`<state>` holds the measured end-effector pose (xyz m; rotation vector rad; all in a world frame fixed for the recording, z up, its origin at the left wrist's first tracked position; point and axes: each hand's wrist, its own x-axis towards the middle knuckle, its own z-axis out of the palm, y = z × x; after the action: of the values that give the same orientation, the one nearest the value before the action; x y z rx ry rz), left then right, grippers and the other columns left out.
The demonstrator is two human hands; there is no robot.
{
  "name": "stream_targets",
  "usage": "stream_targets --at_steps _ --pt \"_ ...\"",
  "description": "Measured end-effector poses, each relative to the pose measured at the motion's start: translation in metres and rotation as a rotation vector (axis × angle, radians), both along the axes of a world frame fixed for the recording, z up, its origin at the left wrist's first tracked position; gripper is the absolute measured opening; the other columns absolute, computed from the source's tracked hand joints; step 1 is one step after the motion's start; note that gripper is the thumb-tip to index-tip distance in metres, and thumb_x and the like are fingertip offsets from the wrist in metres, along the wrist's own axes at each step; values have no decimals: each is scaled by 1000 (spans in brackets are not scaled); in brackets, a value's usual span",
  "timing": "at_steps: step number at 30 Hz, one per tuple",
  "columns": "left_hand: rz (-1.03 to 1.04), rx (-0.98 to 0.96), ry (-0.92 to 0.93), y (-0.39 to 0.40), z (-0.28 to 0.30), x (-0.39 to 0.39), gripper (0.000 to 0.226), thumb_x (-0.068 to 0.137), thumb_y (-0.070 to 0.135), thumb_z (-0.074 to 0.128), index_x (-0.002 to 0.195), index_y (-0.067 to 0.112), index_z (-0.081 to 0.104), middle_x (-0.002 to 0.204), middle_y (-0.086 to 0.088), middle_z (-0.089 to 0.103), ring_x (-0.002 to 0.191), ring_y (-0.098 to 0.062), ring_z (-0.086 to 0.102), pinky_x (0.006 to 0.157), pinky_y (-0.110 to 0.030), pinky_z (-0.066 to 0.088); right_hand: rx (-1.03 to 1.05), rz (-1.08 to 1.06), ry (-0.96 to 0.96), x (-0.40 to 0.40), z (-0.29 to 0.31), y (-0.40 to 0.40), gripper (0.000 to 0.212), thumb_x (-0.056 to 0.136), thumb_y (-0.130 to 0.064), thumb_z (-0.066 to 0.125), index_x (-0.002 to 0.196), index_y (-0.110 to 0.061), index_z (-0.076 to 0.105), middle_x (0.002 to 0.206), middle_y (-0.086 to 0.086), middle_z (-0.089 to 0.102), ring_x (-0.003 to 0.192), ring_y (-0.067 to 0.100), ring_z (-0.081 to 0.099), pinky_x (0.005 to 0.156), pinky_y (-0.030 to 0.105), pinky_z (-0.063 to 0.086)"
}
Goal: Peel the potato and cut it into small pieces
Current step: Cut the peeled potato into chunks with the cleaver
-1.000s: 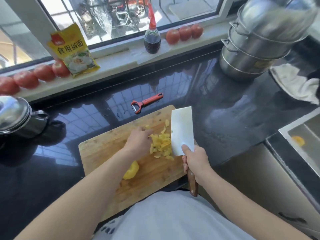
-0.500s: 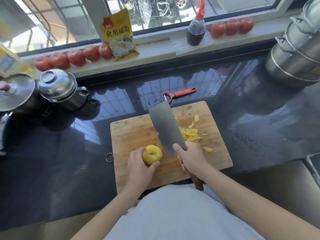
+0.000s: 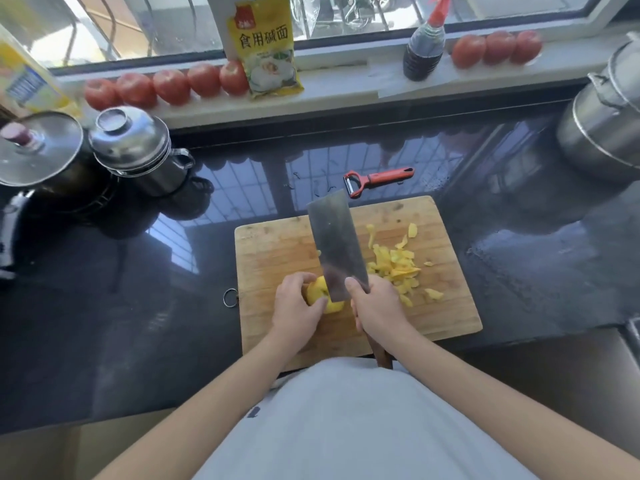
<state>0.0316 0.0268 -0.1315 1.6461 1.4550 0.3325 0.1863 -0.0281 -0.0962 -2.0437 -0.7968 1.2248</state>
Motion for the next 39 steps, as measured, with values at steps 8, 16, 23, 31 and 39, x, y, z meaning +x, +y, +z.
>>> stream_targets --at_steps 8,16,23,31,39 --pt "27 -21 -42 -8 -7 -5 50 86 4 82 129 20 62 122 6 64 116 -16 62 104 -41 54 27 -65 -72 -12 -10 1 48 79 -67 44 74 -21 57 67 6 64 65 34 64 62 54 57" --pt "-26 -56 -90 -4 -4 -13 52 89 -9 73 132 19 67 134 10 63 123 -9 59 99 -11 45 -5 -29 125 3 -16 15 36 102 -34 51 85 -3 56 55 3 53 41 22 51 49 36 44" --pt "4 31 -83 -2 1 -12 37 90 3 77 120 22 72 112 7 61 98 -4 62 81 -10 50 -63 -36 371 17 -20 23 22 105 -30 53 108 -11 64 59 3 49 42 18 41 43 30 41" --pt "-124 202 72 6 -4 -8 34 82 12 87 113 18 74 100 16 58 85 -9 58 77 -25 48 -93 -141 543 16 -27 19 23 105 -31 54 107 -8 59 58 2 48 43 18 39 45 29 38" --pt "-399 393 162 14 12 -9 28 89 18 81 116 20 75 105 4 64 84 -17 62 69 -34 56 -89 -181 579 14 -28 18 23 105 -29 53 111 -7 60 57 1 48 42 17 39 44 29 38"
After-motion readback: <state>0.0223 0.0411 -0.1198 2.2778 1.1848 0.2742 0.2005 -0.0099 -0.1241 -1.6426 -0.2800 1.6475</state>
